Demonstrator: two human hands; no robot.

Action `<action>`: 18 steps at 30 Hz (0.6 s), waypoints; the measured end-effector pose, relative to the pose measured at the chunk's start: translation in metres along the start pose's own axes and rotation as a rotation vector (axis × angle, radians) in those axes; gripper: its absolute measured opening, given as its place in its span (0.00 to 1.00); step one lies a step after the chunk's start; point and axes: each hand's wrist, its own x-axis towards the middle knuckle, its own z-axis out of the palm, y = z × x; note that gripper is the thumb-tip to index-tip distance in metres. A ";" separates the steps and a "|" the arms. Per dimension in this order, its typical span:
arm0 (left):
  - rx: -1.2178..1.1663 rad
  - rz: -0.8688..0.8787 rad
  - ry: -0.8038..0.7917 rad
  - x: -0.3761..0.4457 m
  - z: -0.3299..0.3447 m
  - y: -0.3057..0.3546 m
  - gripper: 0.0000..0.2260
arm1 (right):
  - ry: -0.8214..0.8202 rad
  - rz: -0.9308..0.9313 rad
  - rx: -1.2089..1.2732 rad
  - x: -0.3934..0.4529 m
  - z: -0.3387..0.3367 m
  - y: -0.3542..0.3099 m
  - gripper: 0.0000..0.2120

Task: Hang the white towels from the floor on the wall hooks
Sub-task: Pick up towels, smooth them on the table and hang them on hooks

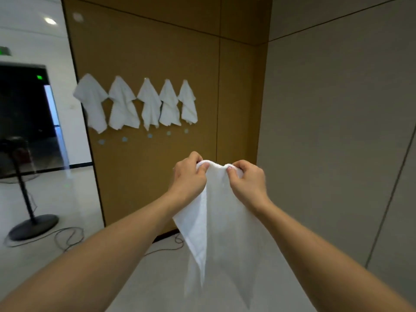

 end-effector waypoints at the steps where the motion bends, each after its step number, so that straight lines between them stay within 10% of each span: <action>1: 0.022 -0.016 0.021 0.010 -0.005 -0.016 0.07 | -0.025 -0.011 0.016 0.009 0.020 -0.002 0.08; 18: 0.217 -0.191 0.167 0.253 -0.084 -0.321 0.08 | -0.270 -0.167 0.121 0.217 0.387 -0.048 0.09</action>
